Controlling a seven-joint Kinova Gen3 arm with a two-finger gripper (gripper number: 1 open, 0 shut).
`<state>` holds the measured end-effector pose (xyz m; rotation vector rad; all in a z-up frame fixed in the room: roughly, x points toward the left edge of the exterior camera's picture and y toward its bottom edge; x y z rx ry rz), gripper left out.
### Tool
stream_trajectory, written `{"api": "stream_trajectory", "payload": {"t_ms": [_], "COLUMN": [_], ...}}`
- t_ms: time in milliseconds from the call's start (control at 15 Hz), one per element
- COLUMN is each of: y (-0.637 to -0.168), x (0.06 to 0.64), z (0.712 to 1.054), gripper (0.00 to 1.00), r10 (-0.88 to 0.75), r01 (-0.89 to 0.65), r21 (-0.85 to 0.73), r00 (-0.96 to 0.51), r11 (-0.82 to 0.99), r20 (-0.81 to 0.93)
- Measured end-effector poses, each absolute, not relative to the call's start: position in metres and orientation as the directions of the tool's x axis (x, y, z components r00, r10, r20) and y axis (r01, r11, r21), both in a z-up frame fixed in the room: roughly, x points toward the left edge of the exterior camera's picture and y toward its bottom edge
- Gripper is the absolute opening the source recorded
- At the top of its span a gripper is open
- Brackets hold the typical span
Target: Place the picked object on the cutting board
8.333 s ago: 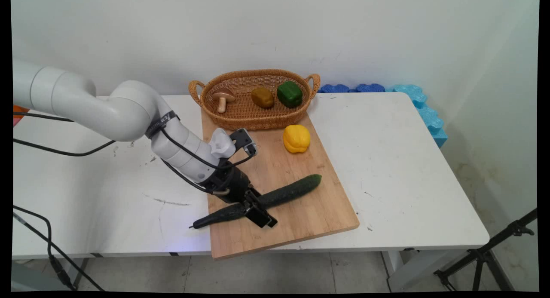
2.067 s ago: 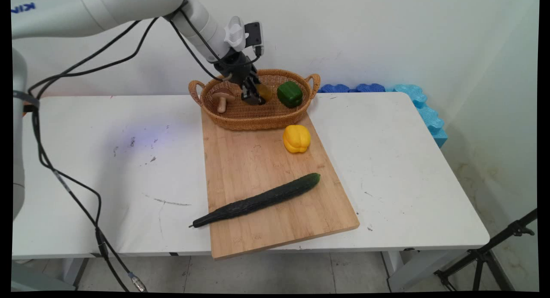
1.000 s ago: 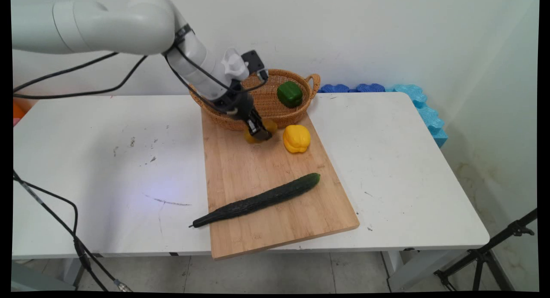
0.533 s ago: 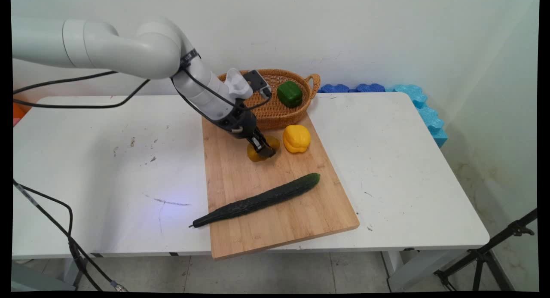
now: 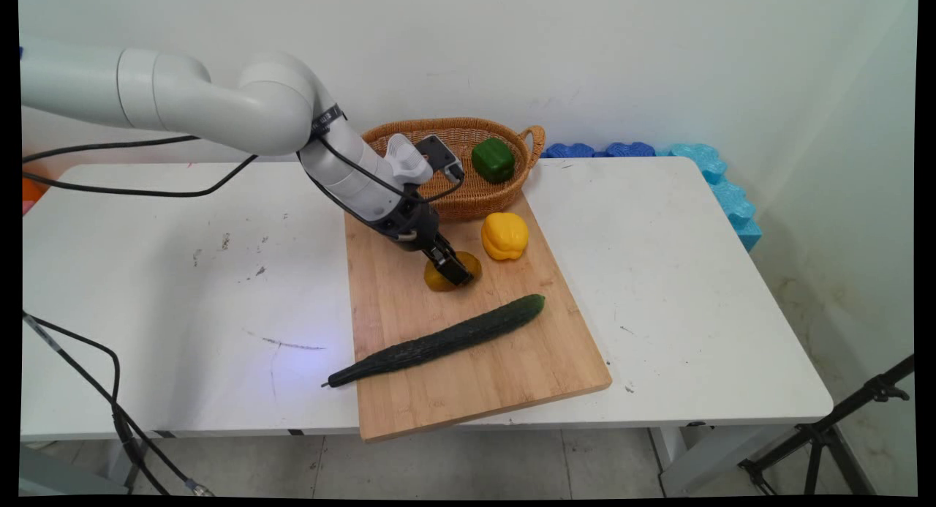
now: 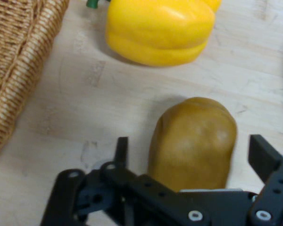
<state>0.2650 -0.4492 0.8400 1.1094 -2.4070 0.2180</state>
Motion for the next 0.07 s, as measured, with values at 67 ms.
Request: {"api": "stream_trajectory", "payload": {"t_ms": [67], "y": [-0.4488], "x": [0.2649], "z": [0.8392], "gripper": [1.00], "r10": [-0.674], "r01": [-0.750], "r21": [0.054], "r00": [-0.557], "r11": [0.659], "r20": [0.485]}}
